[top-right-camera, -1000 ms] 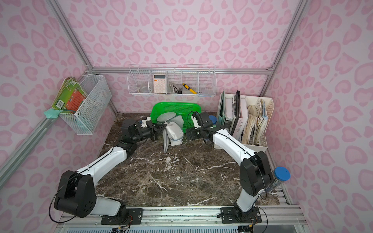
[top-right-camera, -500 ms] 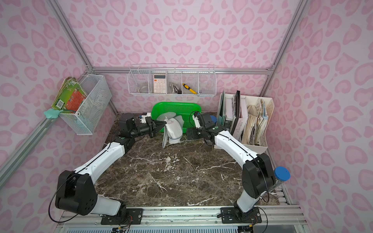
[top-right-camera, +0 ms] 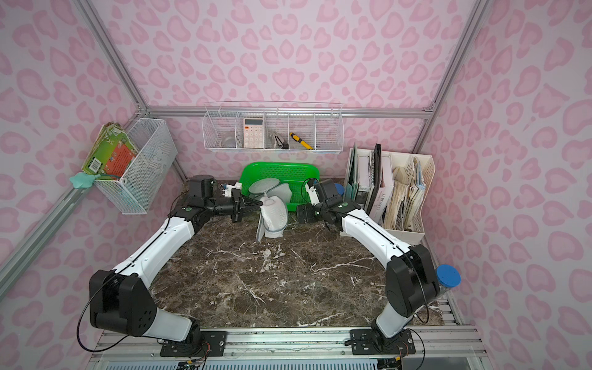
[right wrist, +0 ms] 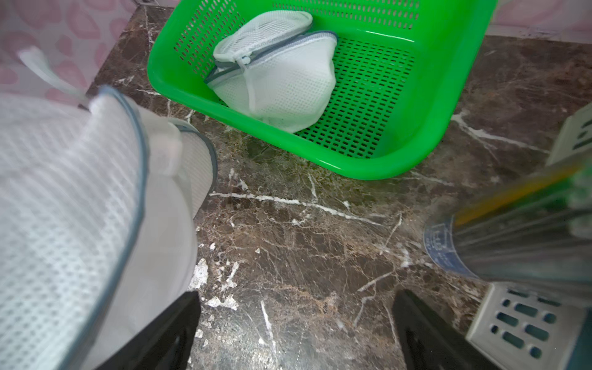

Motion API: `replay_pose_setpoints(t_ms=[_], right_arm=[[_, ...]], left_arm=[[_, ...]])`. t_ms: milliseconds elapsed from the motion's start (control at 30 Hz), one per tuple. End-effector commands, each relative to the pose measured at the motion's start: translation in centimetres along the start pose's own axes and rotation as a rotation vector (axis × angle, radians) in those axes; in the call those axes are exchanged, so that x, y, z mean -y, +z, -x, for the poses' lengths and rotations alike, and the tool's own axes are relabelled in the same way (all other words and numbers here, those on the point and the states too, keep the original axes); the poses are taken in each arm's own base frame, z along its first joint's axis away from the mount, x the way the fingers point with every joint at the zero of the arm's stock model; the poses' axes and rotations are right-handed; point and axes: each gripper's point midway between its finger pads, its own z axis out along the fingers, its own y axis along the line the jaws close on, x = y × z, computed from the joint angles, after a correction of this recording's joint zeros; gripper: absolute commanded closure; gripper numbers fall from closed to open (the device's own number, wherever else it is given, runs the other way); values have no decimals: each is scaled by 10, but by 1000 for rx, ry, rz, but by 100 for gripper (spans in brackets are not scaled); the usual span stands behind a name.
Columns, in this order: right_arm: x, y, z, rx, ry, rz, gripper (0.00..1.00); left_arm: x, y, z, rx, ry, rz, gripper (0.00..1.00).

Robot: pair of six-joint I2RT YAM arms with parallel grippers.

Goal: Turn the laundry bag inside out
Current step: Turn over the laundry bag at the center of the board.

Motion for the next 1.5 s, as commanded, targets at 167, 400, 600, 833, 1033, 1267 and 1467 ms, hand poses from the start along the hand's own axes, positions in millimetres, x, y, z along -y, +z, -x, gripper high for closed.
replay_pose_setpoints(t_ms=[167,400,600,833,1033,1267,1467], right_arm=[[-23,8,25,22,-4,132,17],[-38,22,15,-16,-52,150,18],[-41,29,7,-43,-64,164,18],[-77,58,-17,-139,-116,277,25],[-127,101,-55,-268,-149,398,33],[-156,137,-89,-364,-163,433,35],[-136,158,-98,-389,-128,373,68]], left_arm=[[-56,-23,-62,-279,19,304,100],[-99,-19,-75,-344,-82,406,100],[-133,5,-83,-379,-140,443,100],[-151,4,-96,-386,-158,480,100],[-156,4,-98,-381,-160,486,100],[-152,2,-98,-372,-143,484,100],[-147,-4,-101,-366,-127,494,100]])
